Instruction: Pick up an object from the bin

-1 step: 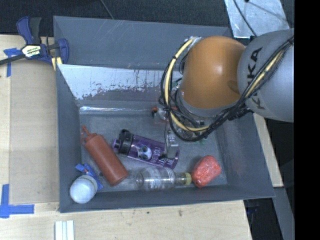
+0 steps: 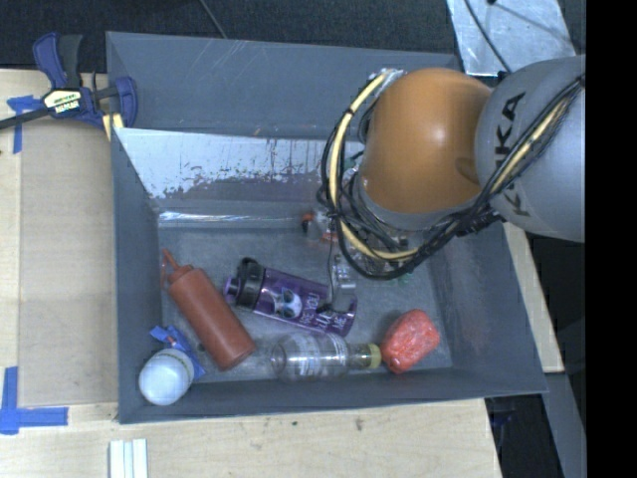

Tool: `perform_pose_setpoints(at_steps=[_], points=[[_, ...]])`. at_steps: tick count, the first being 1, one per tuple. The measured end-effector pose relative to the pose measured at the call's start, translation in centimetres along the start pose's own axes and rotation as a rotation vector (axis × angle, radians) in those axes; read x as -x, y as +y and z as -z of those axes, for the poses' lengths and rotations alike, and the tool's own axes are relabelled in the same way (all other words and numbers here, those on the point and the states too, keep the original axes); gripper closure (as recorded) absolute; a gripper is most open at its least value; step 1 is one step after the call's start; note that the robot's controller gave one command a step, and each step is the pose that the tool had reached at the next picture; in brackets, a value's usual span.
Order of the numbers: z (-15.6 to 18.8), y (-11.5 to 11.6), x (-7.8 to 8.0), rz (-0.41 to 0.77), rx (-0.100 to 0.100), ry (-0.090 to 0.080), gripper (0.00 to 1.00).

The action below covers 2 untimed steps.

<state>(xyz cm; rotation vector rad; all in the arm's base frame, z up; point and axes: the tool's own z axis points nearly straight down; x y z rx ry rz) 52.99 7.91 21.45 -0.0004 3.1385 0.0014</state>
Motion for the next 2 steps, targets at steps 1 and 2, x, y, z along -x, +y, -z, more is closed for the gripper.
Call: perform_pose_setpoints(at_steps=[1,2], points=[[-4.8,1.7,2.4,-0.027,0.001,-0.008,0.0],[-9.7,2.4,4.7,0.026,0.0,0.003,0.0]])
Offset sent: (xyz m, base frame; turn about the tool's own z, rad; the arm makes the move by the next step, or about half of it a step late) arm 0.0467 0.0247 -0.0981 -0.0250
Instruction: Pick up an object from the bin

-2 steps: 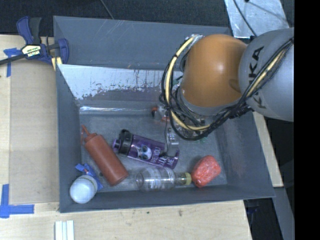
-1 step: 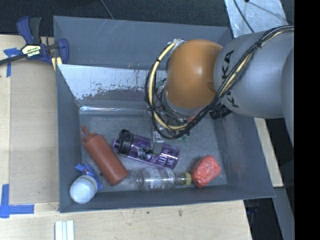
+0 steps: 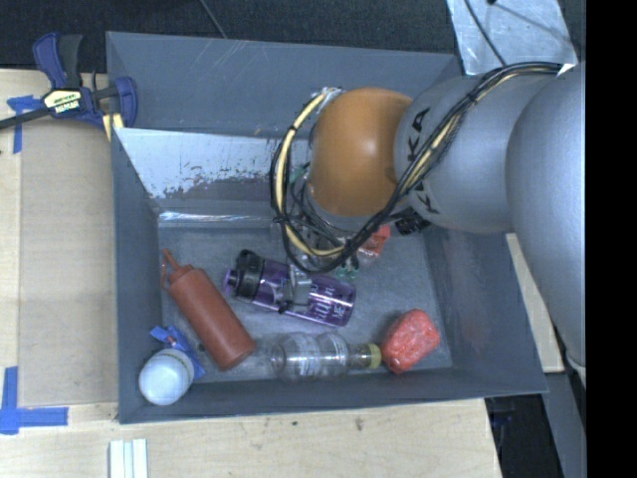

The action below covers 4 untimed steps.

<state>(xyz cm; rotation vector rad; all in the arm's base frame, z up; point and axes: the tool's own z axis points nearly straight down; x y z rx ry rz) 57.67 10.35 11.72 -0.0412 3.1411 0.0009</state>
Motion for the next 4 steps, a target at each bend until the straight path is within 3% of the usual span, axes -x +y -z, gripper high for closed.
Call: perform_pose_setpoints(at_steps=[1,2,3,4], points=[[-1.3,0.7,0.2,0.018,0.0,0.001,0.0],[-3.3,0.9,1.9,0.026,0.0,-0.002,1.0],[-3.3,0.9,1.9,0.026,0.0,-0.002,1.0],[8.5,-1.6,2.9,0.044,0.0,-0.002,1.0]])
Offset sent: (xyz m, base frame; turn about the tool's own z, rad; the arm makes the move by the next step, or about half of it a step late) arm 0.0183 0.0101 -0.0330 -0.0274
